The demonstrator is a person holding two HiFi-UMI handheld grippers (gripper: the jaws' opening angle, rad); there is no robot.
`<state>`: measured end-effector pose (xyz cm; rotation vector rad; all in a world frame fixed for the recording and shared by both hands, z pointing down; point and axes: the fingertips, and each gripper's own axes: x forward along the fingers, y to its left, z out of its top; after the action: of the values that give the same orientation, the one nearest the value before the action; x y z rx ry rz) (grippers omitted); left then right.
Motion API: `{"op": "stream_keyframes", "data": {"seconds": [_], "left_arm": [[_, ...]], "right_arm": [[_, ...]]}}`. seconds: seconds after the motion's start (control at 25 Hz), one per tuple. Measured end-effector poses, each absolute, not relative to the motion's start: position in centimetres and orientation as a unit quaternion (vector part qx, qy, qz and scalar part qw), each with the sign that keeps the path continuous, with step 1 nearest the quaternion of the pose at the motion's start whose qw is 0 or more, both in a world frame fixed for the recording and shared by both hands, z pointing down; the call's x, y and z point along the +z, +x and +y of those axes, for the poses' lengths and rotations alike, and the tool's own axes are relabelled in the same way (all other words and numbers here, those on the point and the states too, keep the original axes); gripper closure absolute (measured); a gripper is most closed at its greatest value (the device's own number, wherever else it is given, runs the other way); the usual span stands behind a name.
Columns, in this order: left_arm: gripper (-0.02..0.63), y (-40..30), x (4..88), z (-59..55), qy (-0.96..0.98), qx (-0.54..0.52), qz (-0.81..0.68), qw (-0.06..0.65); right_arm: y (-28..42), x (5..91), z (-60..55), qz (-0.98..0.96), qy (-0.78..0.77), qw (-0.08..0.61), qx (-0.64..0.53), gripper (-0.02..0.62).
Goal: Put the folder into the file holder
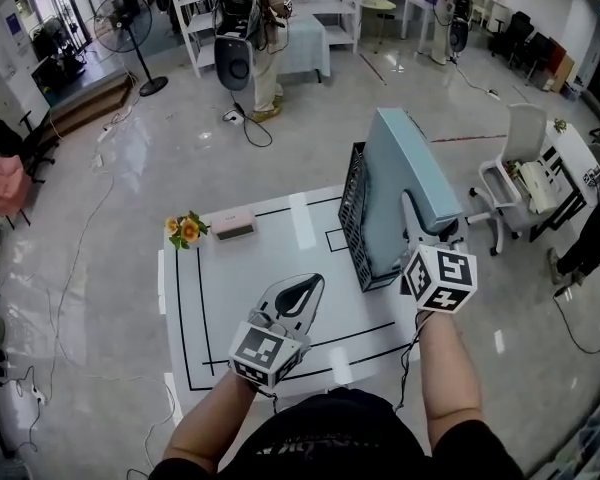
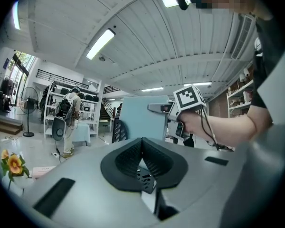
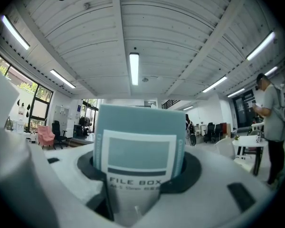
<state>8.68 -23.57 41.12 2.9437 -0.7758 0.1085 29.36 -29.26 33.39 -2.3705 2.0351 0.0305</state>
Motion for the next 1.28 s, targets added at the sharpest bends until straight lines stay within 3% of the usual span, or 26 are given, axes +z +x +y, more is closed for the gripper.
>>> {"op": "stream_keyframes", "data": {"seconds": [1.28], "left_arm": [[0.603, 6.3, 44.2, -25.2, 0.955, 0.052, -0.278, 0.093]], "right_arm": [[27.3, 42.7, -30.8, 0.652, -0.757, -0.037, -0.003, 0.316]]}}
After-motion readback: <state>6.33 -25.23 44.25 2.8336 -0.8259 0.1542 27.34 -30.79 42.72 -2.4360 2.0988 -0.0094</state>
